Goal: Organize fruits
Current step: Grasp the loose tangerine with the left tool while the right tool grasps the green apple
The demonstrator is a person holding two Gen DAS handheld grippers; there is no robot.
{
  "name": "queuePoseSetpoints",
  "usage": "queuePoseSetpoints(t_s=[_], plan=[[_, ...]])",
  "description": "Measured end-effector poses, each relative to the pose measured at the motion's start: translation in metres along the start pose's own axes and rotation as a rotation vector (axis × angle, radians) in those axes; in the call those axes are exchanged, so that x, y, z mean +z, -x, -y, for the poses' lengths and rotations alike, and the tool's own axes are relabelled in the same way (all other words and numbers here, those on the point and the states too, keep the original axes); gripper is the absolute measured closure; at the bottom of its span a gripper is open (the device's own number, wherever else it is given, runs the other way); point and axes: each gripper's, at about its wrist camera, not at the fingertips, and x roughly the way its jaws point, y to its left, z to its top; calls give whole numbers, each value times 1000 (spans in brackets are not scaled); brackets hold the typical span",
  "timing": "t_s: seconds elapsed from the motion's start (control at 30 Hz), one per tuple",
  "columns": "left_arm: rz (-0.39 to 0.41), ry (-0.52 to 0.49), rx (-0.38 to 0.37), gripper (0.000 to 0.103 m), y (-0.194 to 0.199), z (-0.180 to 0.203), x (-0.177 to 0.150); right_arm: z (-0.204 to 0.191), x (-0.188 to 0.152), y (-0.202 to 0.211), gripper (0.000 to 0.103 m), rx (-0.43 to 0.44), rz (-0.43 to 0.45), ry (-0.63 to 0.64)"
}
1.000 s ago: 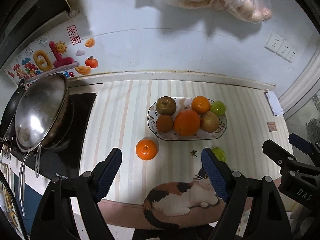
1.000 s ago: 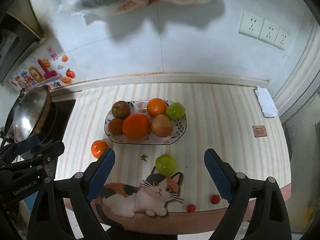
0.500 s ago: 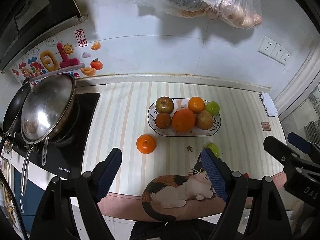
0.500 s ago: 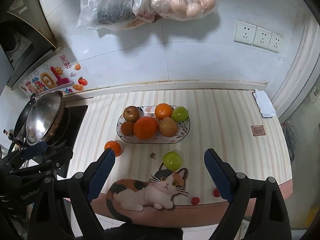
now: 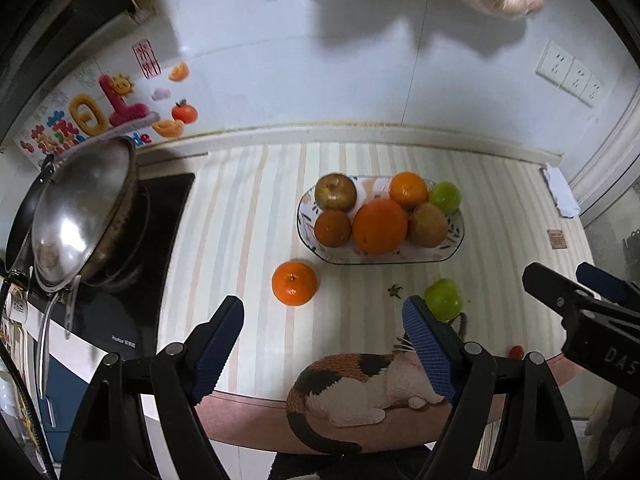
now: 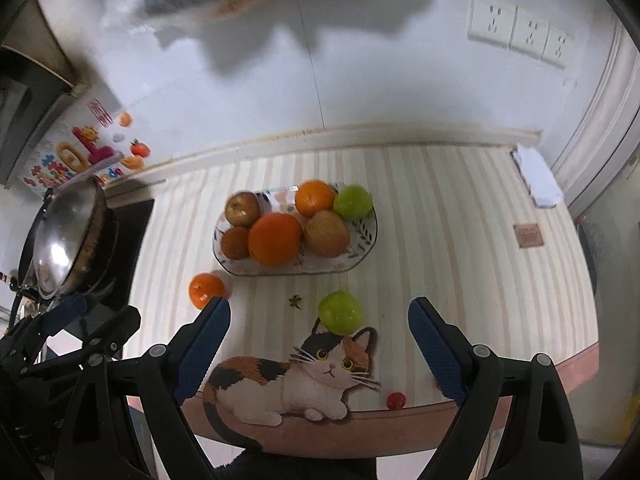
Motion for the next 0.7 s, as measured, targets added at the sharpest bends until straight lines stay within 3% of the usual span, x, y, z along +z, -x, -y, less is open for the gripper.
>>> queuePoseSetpoints(t_s=[0.2,0.37,0.57,0.7], plan=[[-124,35,2,22,-61,-10,6,17,0,-76,10,2,-138,-46],[-263,134,-9,22,-119,-39,9,34,-8,-155,10,6,-280,-96],[-398,227,-33,22,-173,-71,9,44,-20,-221,11,-8,-388,-133],[-453,253,-47,22,-199,-78,6,45,-24,-246,16,2,-426,-142]])
